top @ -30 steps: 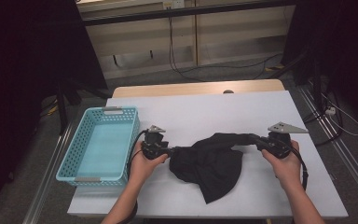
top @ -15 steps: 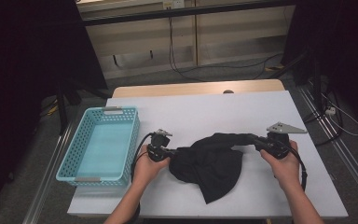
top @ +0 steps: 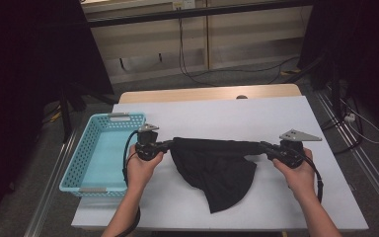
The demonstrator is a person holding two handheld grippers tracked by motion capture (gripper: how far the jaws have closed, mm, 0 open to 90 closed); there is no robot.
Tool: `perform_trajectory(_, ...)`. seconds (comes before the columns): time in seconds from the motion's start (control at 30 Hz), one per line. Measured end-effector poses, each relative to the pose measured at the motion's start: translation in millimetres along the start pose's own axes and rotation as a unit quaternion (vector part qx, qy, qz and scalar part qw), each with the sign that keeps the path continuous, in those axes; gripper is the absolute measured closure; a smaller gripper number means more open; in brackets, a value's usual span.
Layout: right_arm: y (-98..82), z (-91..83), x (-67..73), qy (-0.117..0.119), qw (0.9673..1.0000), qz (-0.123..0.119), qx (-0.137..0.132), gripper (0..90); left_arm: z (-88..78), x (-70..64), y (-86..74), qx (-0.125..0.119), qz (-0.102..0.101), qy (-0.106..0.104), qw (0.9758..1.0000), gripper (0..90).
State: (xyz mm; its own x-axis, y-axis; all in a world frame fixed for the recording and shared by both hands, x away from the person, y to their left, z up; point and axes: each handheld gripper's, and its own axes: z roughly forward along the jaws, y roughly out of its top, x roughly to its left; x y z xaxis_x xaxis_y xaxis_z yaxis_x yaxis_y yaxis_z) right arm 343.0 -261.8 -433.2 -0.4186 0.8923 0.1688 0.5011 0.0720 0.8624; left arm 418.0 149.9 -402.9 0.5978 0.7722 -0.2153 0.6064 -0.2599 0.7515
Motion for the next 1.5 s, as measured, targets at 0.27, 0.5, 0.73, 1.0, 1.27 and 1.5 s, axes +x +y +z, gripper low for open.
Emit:
perform_trajectory(0.27, 0.7, 1.5, 2.4, 0.011, 0.9999, 0.0, -0.007, 59.4, -9.4, 6.8, 4.0, -0.013, -0.007, 0.011, 0.9998, 87.3)
perform_trajectory(0.5, 1.0, -1.5, 3.2, 0.028, 0.9995, 0.003, -0.013, 43.2, -9.0, 8.2, 3.6, -0.01, -0.004, 0.014, 0.9998, 87.3)
perform_trajectory(0.73, -1.0, -1.5, 10.9, 0.035, 0.9993, -0.009, -0.004, 39.3, -9.8, 7.8, 4.1, -0.014, -0.006, 0.013, 0.9998, 87.2)
perform_trajectory(1.0, -7.3, 8.5, 30.5, 0.043, 0.9973, -0.055, 0.026, 42.7, -9.0, 4.7, 3.7, -0.01, 0.002, 0.014, 0.9999, 87.2)
perform_trajectory(1.27, -14.5, 30.1, 36.7, 0.029, 0.9933, -0.096, 0.058, 43.9, -11.3, 5.0, 5.1, -0.012, 0.006, 0.019, 0.9997, 87.2)
perform_trajectory(1.5, -17.7, 38.8, 30.0, -0.01, 0.9909, -0.106, 0.083, 51.0, -13.0, 10.6, 4.6, -0.015, -0.005, 0.023, 0.9996, 87.3)
